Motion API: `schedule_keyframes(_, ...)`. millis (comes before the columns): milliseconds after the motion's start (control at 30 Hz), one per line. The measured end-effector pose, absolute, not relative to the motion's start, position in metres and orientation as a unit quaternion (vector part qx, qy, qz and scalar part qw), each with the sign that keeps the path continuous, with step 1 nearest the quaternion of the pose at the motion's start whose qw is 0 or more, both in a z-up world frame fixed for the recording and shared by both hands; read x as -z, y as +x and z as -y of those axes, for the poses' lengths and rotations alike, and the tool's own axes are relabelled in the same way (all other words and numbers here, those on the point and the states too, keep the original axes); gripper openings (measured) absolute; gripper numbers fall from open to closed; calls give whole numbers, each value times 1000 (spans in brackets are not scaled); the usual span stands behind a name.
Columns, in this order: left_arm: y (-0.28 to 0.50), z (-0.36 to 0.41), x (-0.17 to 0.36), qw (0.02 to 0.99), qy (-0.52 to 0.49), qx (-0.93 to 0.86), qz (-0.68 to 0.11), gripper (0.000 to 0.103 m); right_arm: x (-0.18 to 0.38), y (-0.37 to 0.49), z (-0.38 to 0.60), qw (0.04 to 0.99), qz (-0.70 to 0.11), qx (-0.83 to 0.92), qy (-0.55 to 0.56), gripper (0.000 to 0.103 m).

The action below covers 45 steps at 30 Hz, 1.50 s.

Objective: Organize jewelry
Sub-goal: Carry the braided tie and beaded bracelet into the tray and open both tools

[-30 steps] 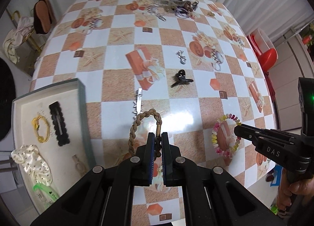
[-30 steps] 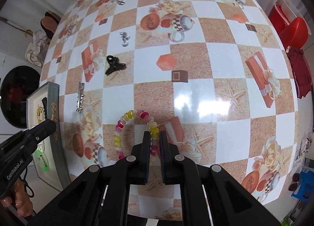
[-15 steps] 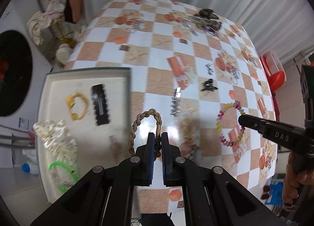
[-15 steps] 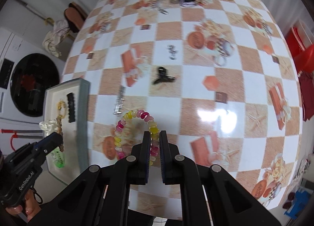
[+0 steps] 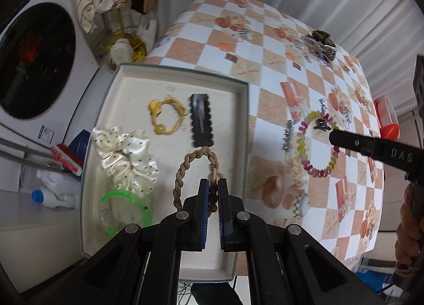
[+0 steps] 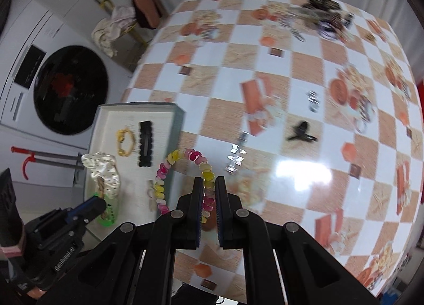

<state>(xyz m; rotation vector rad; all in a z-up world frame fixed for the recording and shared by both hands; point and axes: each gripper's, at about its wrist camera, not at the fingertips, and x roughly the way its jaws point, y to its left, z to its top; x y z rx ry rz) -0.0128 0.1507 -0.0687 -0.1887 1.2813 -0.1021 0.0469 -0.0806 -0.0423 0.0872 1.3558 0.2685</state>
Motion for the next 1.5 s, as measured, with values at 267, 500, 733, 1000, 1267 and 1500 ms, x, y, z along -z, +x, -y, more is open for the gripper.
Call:
schedule_keyframes(267,-16,-170,84,790,-101,30,-604,11,48,63,34,761,-629,-160,21,9)
schedule_keyframes(500,-10,-176,95,788,-104,23,-607,11,60,78,6,751,-636,-175,16,9)
schedule_keyframes(733,8,-177,104,790,-100,20,-604,11,75,97,-17,745,-642,-181,10,9)
schedule_keyframes(1000,23,-175,119,789,-87,11,-607,11,97,115,-26,736,-654,-171,11,9)
schedule_keyframes(1267,27,-169,135,783,-66,5,-618,11,122,127,-31,726,-668,-161,11,9)
schedule_keyframes(1500,26,-164,144,781,-50,0,-623,11,139,132,-35,718,-678,-157,6,10)
